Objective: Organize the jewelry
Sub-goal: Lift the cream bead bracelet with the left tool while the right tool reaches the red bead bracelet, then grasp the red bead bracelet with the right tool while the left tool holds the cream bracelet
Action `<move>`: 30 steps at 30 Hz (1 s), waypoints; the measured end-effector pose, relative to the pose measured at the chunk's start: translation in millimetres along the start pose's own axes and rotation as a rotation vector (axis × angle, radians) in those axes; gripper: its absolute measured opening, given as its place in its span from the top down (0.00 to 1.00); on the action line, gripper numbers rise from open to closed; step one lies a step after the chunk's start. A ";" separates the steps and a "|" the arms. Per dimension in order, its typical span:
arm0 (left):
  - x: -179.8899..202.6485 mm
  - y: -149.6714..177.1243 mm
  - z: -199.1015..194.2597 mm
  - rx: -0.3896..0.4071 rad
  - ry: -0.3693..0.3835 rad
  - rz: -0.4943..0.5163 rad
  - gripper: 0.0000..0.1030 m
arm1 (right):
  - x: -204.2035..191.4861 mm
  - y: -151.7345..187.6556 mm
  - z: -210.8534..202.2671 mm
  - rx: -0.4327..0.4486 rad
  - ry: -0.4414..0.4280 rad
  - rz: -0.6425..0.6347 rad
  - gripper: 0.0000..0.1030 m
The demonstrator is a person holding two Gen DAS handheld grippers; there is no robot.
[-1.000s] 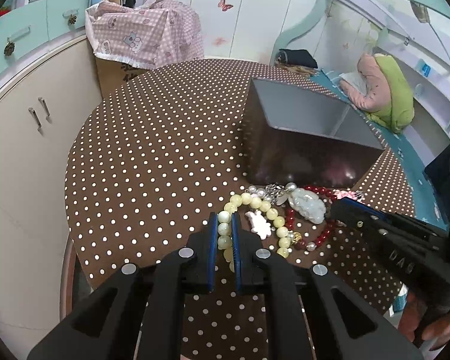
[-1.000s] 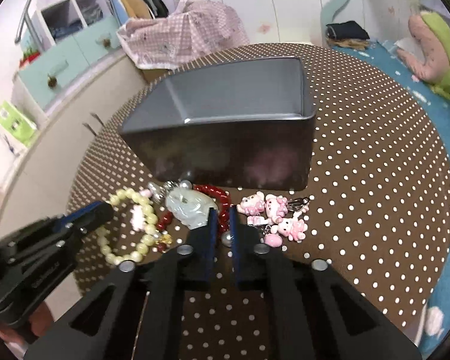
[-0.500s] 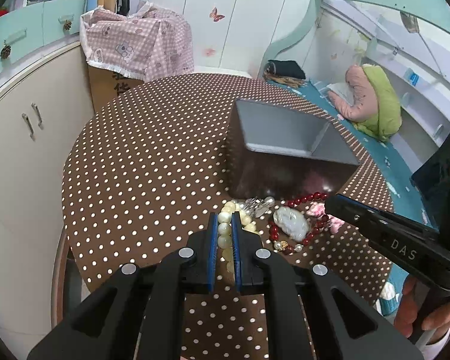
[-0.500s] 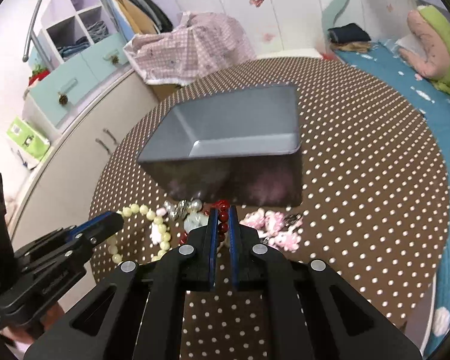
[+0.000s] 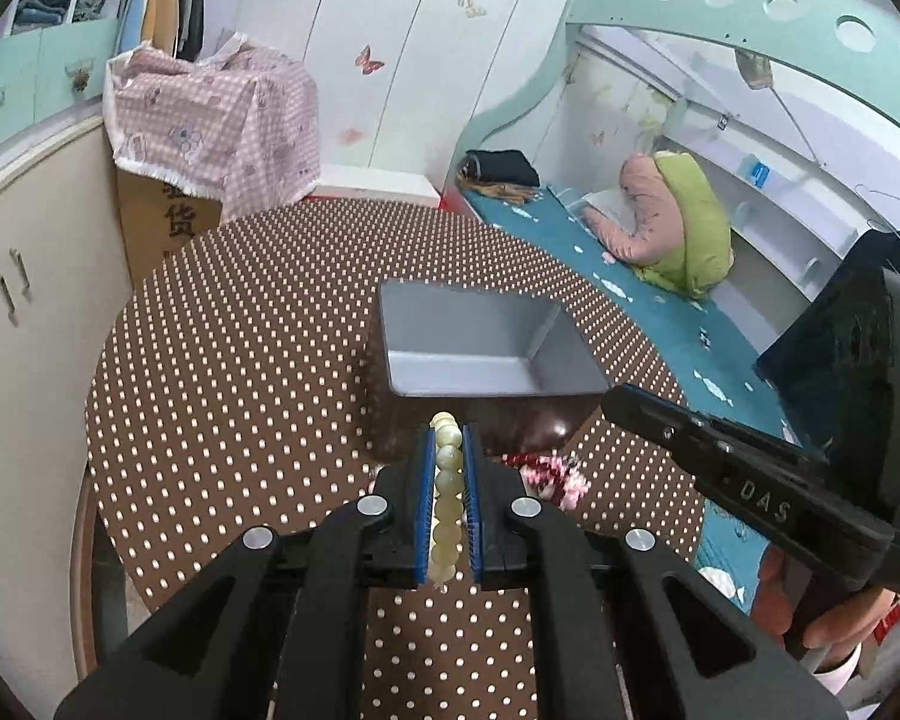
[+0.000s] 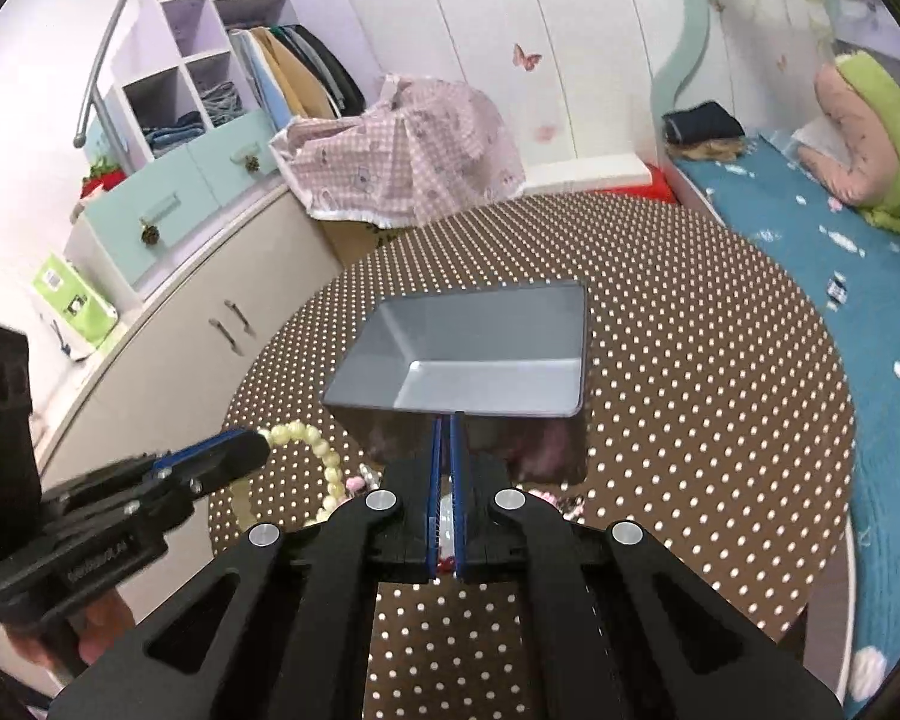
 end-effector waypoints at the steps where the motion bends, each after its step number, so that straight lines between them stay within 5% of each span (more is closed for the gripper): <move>1: 1.0 -2.3 -1.3 0.007 -0.003 0.002 0.93 | -1.0 0.7 1.5 -0.012 -0.003 -0.023 0.97; 10: 2.5 3.4 3.0 -0.009 -0.024 0.000 0.93 | 27.8 38.2 47.7 -0.217 0.020 0.076 0.93; 23: -4.6 22.6 14.9 -0.049 -0.031 -0.035 0.92 | 29.8 44.6 63.8 -0.258 -0.006 0.142 0.92; 25: -6.1 22.9 14.0 -0.047 -0.031 -0.040 0.92 | 26.8 44.5 63.8 -0.255 -0.009 0.146 0.84; 27: -7.3 23.5 12.5 -0.045 -0.039 -0.046 0.92 | 22.3 43.8 63.1 -0.242 -0.026 0.152 0.49; 28: -8.2 23.7 11.4 -0.043 -0.042 -0.048 0.92 | 20.2 43.0 60.1 -0.218 -0.033 0.160 0.41; 30: -10.4 22.7 9.2 -0.039 -0.039 -0.051 0.92 | 14.3 40.4 58.9 -0.186 -0.001 0.131 0.39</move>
Point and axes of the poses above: each gripper's, at about its wrist camera, not at the fingertips, and z roughly the way its jaws point, x to its right, y to its underside, the point moved 3 cm from there along z, roughly the way its jaws point, and after that the axes turned 6 degrees about y, right-handed, at the moved point
